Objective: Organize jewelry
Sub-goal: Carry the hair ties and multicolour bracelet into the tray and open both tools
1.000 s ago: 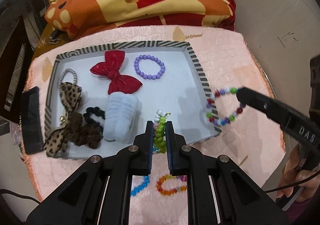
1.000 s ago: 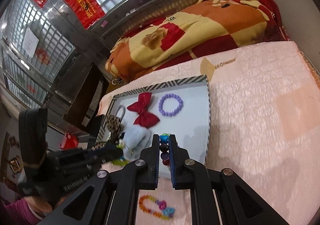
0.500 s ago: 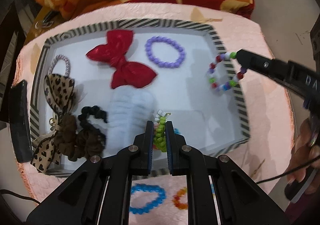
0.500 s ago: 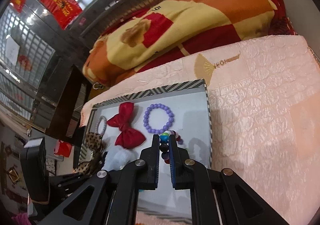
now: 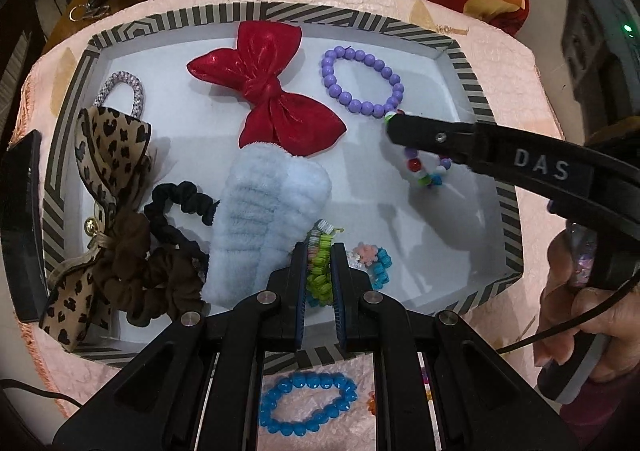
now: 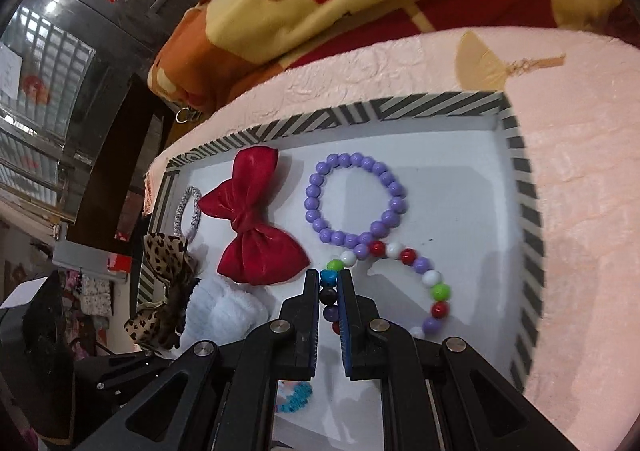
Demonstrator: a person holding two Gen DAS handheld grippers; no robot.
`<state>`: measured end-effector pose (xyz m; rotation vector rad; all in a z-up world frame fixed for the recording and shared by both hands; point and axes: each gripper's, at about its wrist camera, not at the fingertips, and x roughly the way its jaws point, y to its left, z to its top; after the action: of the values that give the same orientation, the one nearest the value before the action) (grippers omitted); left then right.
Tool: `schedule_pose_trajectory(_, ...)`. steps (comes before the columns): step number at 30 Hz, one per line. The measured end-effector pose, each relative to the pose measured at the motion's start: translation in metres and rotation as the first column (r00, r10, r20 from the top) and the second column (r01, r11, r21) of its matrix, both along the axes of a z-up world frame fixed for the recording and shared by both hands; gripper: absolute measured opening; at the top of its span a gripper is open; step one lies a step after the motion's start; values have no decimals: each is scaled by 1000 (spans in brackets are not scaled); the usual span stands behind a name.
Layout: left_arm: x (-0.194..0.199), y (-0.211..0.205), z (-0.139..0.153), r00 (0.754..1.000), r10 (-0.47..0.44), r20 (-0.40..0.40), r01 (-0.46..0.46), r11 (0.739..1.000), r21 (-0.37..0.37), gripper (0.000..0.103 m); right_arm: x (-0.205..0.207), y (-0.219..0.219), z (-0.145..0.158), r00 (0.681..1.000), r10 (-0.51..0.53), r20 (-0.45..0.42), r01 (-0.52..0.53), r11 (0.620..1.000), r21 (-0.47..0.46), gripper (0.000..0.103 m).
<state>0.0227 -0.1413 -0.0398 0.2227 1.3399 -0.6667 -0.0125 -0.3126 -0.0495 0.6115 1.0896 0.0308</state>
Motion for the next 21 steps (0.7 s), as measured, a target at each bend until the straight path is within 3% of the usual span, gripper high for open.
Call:
schedule_pose_trajectory(12,-7,-6,5,999,7,49,-8,1000,22,13,-21,-9,12,999,-42,31,42,999,13,17)
schedule_pose_trajectory(14,-11,-7,7,998,4,61,-6,1000,21,24,-27,-10,17,998,-58,39,58,998,1,23)
schedule_pose_trajectory(16,-16,-7,12,998,0,69,-1,1000,12,30,-36,-11,24,996,-78,54,79,996,-29,39)
schedule_pose_trajectory(21,-25,-7,23,994,0,111,-1,1000,14,36,-57,-11,41,990,-108,87,114,991,-67,41)
